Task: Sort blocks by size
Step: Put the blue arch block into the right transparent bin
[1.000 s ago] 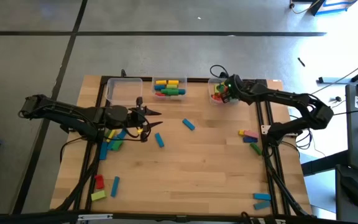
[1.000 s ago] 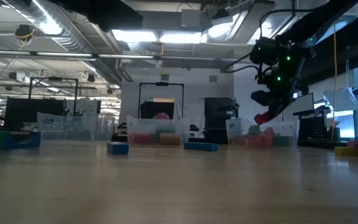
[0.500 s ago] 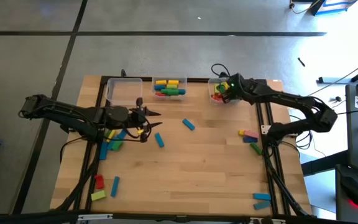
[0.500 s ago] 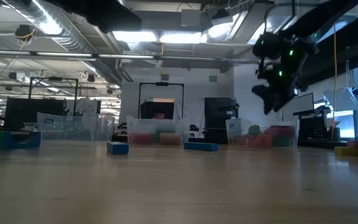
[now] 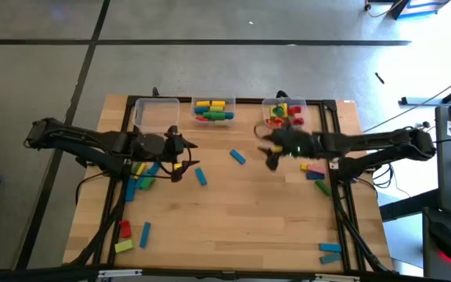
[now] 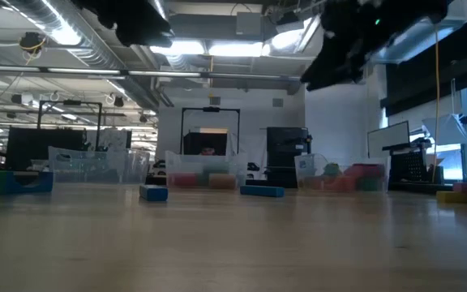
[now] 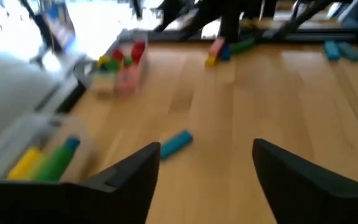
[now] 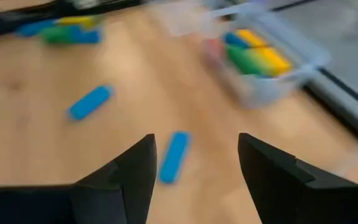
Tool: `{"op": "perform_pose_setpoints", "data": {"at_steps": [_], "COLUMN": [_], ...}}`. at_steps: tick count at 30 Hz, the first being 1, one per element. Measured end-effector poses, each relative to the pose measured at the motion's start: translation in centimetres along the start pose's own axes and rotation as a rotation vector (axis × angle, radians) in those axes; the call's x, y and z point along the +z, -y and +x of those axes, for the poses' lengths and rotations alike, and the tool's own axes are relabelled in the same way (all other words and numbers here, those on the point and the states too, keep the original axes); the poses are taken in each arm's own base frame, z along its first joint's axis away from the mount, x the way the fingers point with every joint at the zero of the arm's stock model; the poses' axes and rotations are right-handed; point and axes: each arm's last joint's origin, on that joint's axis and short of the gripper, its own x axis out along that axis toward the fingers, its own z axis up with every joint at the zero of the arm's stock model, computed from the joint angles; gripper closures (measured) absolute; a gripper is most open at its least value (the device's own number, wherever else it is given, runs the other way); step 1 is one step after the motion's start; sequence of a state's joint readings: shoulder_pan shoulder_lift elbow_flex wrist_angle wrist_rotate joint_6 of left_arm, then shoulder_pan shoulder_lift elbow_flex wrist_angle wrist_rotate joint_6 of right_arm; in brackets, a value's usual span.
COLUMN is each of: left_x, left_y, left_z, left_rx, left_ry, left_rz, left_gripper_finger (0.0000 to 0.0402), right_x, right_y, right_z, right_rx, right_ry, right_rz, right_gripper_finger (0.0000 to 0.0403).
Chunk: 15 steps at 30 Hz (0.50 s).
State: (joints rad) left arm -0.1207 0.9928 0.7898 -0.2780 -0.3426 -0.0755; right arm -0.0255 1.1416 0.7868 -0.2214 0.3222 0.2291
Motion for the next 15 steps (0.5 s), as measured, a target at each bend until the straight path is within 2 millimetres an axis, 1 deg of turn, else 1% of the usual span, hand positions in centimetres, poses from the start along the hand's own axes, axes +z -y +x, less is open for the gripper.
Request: {"op": "perform_pose_setpoints", "data": {"at_steps": [3,5,11,15], "left_x": [0.0,-0.4,-3.6,-5.5], "left_y": [-0.2,-0.4,-0.8,-0.7], "left_z": [-0.6,-0.9,-1.4,-1.0], "left_rx": [0.019,0.039,0.180,0.256], "left_ry": [-0.094,-0.163,-0.472,-0.585], "left_rz": [-0.085,-0.151,-0.345,-0.406], "left_gripper_finger": [0.0130,0.0127,0.0139,0.0147], "right_x": [-0.6,-1.1,-2.7,-4.2], "right_y": [-3.0,-4.8,-9.4,-11.8], "right_z": [-0.7,-1.2,-1.9,-1.6], "right_rx": [0.085,0.129,0.224,0.234], "right_ry": [0.017,0.033,0.075,0.084], "right_rz": [-0.049,-0.066,-0.125,-0.157], "right_gripper_finger": [0.0182,0.0182,0.0182,0.0182]}}
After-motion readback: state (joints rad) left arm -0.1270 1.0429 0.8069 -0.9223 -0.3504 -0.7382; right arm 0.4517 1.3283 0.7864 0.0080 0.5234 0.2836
